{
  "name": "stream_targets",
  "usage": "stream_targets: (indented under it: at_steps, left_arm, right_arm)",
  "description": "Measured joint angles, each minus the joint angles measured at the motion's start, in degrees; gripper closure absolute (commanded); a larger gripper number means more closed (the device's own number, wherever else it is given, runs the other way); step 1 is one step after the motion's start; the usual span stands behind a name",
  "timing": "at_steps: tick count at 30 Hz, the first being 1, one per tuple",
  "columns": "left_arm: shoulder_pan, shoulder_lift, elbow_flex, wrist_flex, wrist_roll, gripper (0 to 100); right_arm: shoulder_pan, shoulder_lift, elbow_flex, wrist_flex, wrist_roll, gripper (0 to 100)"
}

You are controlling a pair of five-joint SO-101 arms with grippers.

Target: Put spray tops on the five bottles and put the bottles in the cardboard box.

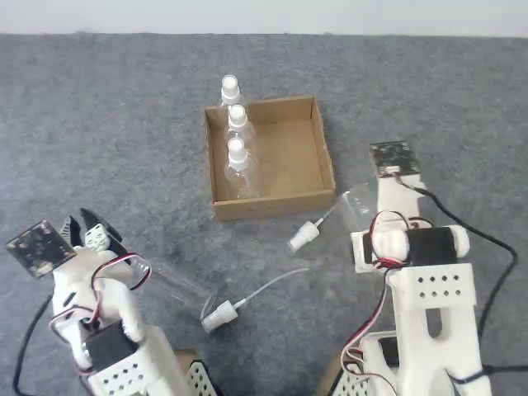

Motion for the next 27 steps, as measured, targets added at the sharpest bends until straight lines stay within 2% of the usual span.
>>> stream_targets:
  at_steps: [12, 17, 27]
  left_arm:
    - [0.0, 0.0, 1.32, 0.0, 0.0, 94]
    - [0.0, 0.0, 1.32, 0.0, 0.0, 94]
    - [0.0, 0.0, 1.32, 0.0, 0.0, 94]
  right_arm:
    - [6.24, 0.0, 0.09, 0.18, -13.89, 90.9]
    - [6.07, 0.0, 3.34, -0.09, -19.52, 90.9]
    - [6.42, 0.0, 7.65, -7.91, -36.31, 90.8]
